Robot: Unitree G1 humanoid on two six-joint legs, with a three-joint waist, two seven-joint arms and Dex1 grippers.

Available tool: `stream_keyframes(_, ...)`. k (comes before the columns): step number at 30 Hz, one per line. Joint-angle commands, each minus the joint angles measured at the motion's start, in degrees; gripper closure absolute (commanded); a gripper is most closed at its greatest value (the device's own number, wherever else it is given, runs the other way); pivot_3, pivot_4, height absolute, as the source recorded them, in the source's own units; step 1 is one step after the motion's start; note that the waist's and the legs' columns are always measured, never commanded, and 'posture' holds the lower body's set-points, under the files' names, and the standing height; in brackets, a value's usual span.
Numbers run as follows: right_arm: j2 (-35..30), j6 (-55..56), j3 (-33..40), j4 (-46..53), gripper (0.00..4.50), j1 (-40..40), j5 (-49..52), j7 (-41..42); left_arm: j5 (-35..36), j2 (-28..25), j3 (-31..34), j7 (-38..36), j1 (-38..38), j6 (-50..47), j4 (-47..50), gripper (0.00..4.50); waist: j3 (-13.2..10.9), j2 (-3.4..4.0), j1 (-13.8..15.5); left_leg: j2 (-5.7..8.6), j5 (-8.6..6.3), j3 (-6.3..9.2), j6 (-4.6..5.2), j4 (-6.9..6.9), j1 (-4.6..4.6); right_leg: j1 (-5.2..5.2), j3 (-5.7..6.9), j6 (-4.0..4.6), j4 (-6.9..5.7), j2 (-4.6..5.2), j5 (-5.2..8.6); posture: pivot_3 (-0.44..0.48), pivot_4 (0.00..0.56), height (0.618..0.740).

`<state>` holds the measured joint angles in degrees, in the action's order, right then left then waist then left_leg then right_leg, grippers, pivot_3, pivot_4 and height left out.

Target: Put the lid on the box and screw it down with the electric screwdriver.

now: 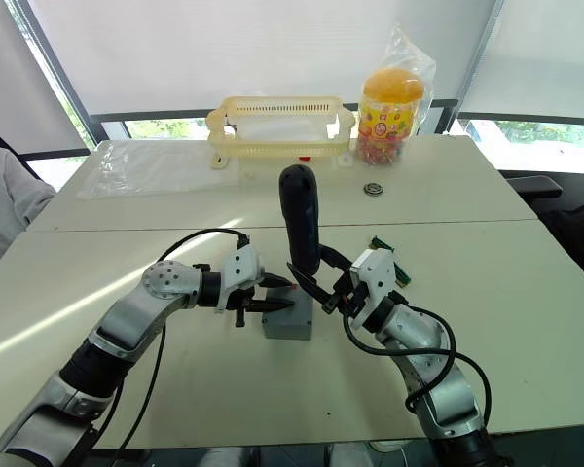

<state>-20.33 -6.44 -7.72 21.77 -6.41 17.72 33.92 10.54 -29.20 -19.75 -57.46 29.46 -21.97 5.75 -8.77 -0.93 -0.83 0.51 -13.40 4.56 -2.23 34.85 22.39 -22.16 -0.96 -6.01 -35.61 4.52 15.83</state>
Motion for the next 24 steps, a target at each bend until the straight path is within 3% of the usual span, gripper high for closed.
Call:
stream_keyframes(1,0.6,-3.5,-3.5,-0.8,2.74,0.7,0.6,1.6,-2.6,-0.9,-2.5,-0.6,-1.2,-0.6,-1.2,2.75,0.0,0.0,0.0,0.0,0.0,0.0,0.0,0.01,0.0,0.0,0.0,0.0,-0.02,0.0,0.0,0.0,0.15,0.74)
stream_keyframes(13,1.5,-6.6,-3.1,-1.4,2.74,0.3,1.7,1.7,-2.6,-0.6,-2.6,-0.5,-1.5,-0.5,-1.2,2.75,0.0,0.0,0.0,0.0,0.0,-0.01,0.0,0.13,-0.01,-0.05,-0.01,0.0,-0.25,0.0,0.0,0.0,0.15,0.74)
stream_keyframes(24,2.1,-10.3,-4.3,-11.1,2.74,-0.5,-3.2,-1.4,-2.7,-0.8,-2.5,-0.5,-2.1,-1.0,-0.5,2.75,0.3,-0.09,0.1,-0.01,0.0,-0.01,0.0,0.13,-0.28,0.16,0.0,0.08,-0.37,-0.01,0.09,0.0,0.15,0.74)
